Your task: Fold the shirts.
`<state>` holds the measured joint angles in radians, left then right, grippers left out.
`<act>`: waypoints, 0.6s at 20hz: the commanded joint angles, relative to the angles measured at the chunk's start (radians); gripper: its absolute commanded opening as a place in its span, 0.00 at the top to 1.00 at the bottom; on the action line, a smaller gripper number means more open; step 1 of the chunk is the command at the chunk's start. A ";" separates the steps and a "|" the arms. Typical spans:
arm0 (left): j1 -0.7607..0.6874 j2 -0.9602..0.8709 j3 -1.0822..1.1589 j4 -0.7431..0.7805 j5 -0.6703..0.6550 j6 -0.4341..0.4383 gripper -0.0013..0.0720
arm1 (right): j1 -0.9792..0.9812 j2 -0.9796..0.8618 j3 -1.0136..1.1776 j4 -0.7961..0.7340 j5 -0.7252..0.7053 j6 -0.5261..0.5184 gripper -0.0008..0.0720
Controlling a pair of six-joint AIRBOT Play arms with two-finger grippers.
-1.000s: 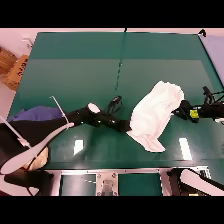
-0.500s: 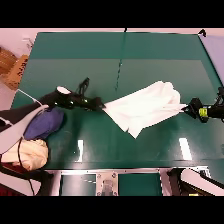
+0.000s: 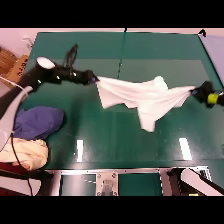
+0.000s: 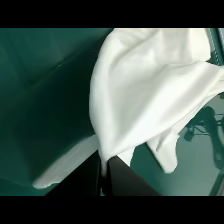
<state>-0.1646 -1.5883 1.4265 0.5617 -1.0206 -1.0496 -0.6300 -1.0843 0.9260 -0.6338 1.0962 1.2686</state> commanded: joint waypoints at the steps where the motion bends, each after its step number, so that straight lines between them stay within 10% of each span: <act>1: 0.015 0.114 0.210 0.246 -0.037 -0.100 0.96 | -0.001 0.107 0.196 0.094 0.022 -0.021 0.97; 12: 0.014 0.534 0.626 0.315 -0.103 -0.032 0.96 | -0.001 0.420 0.641 0.128 -0.082 -0.073 0.97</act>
<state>-0.1505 -1.1290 2.0064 0.8494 -1.1107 -1.1011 -0.6300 -0.7254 1.5181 -0.5079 1.0431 1.2205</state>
